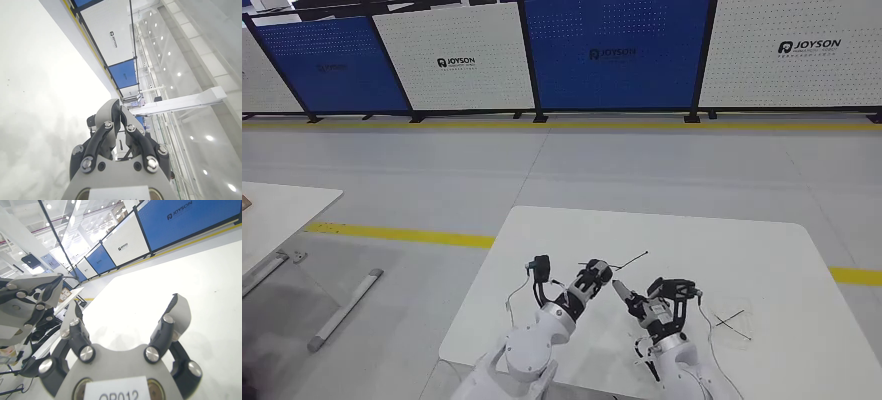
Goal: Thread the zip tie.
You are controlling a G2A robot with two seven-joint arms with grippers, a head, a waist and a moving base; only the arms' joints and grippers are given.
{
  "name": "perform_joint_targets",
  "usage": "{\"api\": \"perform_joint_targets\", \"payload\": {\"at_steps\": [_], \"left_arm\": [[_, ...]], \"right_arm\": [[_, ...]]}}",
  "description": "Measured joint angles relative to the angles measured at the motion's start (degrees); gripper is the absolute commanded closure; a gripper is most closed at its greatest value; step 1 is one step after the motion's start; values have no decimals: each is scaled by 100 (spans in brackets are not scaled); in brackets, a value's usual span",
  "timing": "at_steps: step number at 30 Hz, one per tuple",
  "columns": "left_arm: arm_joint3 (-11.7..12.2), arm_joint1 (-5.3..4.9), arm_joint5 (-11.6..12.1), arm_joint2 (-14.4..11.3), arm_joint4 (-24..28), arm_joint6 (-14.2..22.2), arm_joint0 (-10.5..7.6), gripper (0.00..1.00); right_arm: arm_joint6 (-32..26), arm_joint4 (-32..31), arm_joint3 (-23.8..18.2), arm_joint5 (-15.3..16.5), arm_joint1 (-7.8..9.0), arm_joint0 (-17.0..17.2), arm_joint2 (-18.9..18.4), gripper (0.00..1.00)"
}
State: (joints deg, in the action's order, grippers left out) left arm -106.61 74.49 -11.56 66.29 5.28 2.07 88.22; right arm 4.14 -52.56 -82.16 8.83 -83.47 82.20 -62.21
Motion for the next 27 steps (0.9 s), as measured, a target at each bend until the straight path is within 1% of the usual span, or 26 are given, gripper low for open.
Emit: {"api": "perform_joint_targets", "payload": {"at_steps": [2,8,12,14,15,16,17,19,22,23,24,27], "left_arm": [[-2,-1,-23,9,51,48,-7,100],[-1,-1,-16,7,33,36,-6,100],[32,8,11,-18,105,8,-31,100],[40,13,-15,-33,134,-12,-54,100],[45,14,-26,-39,143,-20,-63,100],[50,16,-35,-44,149,-27,-71,100],[56,17,-43,-51,155,-36,-79,100],[63,18,-53,-58,156,-48,-86,100],[68,19,-66,-71,149,-60,-87,100],[70,19,-69,-77,141,-64,-87,100],[73,19,-73,-82,136,-67,-87,100],[81,19,-94,-106,107,-79,-95,100]], "right_arm": [[-13,16,17,20,1,-7,-3,0],[-4,24,7,3,0,0,-2,0],[198,13,-20,-89,-10,20,20,0],[315,-72,7,-207,-22,1,61,0],[348,-110,24,-260,-28,-9,87,4],[372,-135,37,-307,-34,-20,111,15],[388,-159,53,-348,-41,-33,141,39],[374,-194,72,-376,-47,-54,179,55],[292,-252,91,-299,-49,-84,244,55],[253,-251,94,-233,-47,-91,260,53],[233,-237,94,-187,-46,-94,264,55],[243,-180,70,-125,-41,-94,241,55]]}}
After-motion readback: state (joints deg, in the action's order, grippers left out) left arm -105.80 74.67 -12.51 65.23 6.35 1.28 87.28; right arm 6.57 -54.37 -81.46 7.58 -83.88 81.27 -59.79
